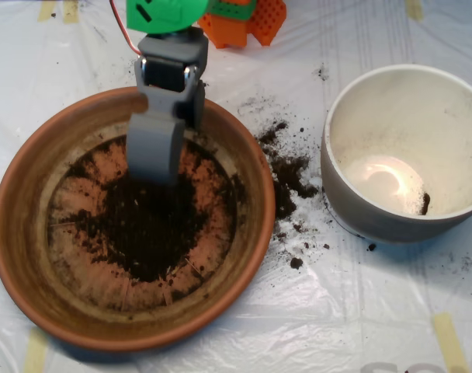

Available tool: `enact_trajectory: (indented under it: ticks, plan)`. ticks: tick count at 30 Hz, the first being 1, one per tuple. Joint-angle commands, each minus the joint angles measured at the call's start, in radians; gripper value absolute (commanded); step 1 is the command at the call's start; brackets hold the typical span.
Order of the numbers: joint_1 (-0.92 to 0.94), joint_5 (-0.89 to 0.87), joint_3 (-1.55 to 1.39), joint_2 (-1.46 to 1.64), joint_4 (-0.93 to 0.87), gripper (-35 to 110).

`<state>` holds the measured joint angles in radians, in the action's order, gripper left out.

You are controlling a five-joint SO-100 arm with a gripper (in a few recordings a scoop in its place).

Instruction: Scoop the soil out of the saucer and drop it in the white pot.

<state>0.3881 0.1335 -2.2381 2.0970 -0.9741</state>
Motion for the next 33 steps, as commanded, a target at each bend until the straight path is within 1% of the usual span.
enact_trajectory:
  ticks: [1,10,17,24,33]
  plan:
    - [-0.012,0.032,0.166,-0.098,-0.043,40]
    - [-0.003,0.063,0.410,-0.437,-0.167,42]
    - [0.003,0.098,0.518,-0.600,-0.198,42]
    - [0.009,0.094,0.589,-0.663,-0.176,41]
    - [-0.005,0.091,0.572,-0.723,-0.104,40]
